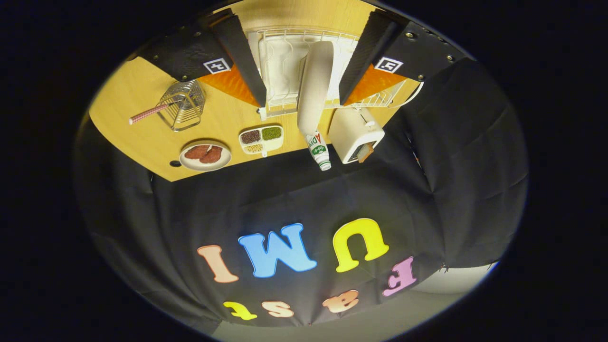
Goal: Take the plate from the dish rack, then take the spoon from the basket and place it into the plate.
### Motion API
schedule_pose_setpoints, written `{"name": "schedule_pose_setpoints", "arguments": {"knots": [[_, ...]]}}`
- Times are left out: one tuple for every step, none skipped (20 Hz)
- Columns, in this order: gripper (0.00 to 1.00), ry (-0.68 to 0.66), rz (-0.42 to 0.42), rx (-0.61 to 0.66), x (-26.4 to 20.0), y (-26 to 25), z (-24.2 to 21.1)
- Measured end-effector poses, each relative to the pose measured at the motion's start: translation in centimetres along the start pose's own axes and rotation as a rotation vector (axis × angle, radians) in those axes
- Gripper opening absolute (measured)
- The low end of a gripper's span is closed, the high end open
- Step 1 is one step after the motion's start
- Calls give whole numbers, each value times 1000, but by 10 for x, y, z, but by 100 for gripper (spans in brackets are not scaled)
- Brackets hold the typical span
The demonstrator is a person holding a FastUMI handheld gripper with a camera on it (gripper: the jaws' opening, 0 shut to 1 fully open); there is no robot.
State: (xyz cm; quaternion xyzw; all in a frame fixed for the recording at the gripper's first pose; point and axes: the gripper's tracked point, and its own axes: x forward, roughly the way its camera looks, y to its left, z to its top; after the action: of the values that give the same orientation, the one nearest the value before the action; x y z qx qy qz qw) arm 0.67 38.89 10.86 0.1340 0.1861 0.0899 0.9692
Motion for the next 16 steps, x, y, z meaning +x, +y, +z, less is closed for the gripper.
{"name": "schedule_pose_setpoints", "arguments": {"knots": [[92, 23, 1, 11, 9, 2, -4], [90, 48, -2, 21, 18, 3, -10], [91, 73, 0, 35, 27, 4, -14], [87, 101, -5, 45, 34, 6, -21], [83, 125, -9, 52, 41, 6, -26], [83, 149, -16, 57, 45, 6, -30], [83, 168, -25, 62, 49, 5, -34], [74, 185, -29, 71, 51, 5, -36], [65, 194, -29, 79, 52, 7, -35], [47, 193, -40, 73, 52, 8, -35], [46, 205, -64, 64, 53, 7, -35], [43, 214, -88, 51, 53, 6, -36], [40, 224, -118, 34, 53, 4, -35], [35, 234, -134, 23, 53, 3, -37], [35, 244, -163, 10, 53, 2, -37], [35, 253, -183, -1, 50, 2, -37]]}}
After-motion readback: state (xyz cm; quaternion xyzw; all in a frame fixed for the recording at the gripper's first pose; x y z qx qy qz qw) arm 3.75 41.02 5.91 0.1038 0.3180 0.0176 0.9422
